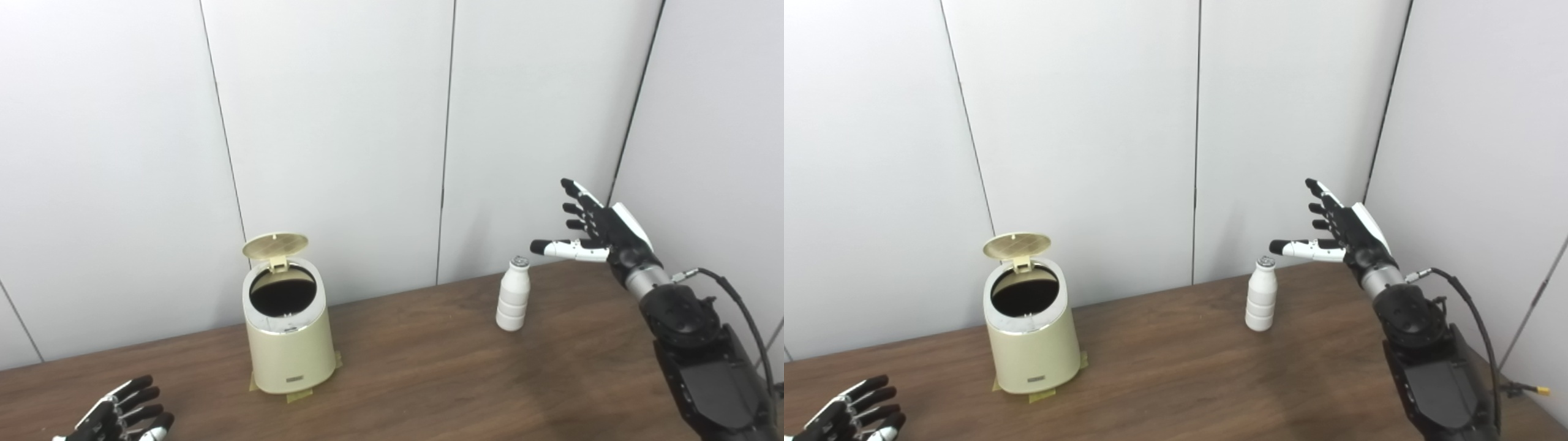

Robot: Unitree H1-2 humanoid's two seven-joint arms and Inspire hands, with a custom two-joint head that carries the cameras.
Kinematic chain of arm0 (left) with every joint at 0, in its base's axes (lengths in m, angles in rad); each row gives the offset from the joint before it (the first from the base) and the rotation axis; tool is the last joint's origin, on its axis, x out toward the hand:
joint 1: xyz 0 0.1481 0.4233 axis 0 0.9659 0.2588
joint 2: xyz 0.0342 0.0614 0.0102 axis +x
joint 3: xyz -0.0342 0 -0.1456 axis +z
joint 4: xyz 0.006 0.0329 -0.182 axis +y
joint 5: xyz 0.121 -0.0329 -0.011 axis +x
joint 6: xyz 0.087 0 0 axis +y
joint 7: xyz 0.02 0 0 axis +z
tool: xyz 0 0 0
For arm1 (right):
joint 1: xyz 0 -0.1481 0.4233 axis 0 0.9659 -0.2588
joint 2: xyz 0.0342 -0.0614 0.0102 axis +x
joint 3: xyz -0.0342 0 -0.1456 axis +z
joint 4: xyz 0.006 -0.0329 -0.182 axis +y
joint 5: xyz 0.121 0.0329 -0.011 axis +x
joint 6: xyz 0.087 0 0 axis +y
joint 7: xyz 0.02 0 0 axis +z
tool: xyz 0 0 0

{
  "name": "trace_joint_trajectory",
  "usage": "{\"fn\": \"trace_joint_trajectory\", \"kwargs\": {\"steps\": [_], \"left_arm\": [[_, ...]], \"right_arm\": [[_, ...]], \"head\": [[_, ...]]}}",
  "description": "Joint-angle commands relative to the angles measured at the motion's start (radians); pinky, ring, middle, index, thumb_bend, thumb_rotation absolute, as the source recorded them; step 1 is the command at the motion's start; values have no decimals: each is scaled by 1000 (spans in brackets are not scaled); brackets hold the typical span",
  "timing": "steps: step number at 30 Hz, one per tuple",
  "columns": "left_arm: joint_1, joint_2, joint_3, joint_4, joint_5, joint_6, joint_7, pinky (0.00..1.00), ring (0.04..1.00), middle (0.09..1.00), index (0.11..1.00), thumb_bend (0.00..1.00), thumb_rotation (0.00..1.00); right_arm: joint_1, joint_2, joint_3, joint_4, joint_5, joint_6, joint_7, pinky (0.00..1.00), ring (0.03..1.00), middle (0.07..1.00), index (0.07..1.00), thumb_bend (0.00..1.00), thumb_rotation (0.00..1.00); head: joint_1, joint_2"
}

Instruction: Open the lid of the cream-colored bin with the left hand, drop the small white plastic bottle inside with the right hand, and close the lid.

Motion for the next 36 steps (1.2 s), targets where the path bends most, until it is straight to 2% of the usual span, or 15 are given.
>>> {"fn": "trace_joint_trajectory", "kwargs": {"steps": [1,6,10,12,14,19,23,29,32,36], "left_arm": [[-39,14,1,-46,5,-14,5,560,700,756,780,567,106],[-36,11,0,-66,17,15,12,555,692,747,763,560,74],[-32,16,-3,-80,26,22,9,557,694,748,769,561,81],[-32,18,-5,-85,35,25,11,557,693,747,771,558,77],[-31,16,-2,-93,35,32,9,554,689,746,772,552,72],[-28,18,-2,-110,44,51,9,570,704,755,789,529,18],[-25,17,2,-121,37,58,7,567,705,759,800,517,1],[-22,12,6,-140,30,80,8,590,716,763,802,510,0],[-21,14,0,-147,35,84,4,595,726,775,816,501,0],[-21,15,-4,-154,40,94,4,618,742,784,828,480,0]], "right_arm": [[-35,-25,-7,-25,24,1,8,901,950,995,992,933,347],[-6,-28,20,-16,17,3,25,911,935,980,998,932,353],[13,-8,22,0,43,3,31,860,939,991,1000,871,258],[21,-1,24,10,49,-9,32,846,938,995,1000,864,250],[30,7,29,25,47,-22,29,831,936,1000,995,806,204],[35,43,25,73,56,-40,6,872,949,998,992,749,158],[32,61,28,112,49,-62,-7,871,951,995,995,752,139],[18,78,29,168,44,-84,-21,923,953,997,988,773,171],[8,86,33,201,37,-108,-39,879,928,976,987,831,199],[-10,100,35,245,31,-144,-64,854,893,936,959,859,202]], "head": [[-2,1],[4,9],[5,12],[6,15],[7,17],[6,23],[7,27],[6,33],[6,34],[9,36]]}}
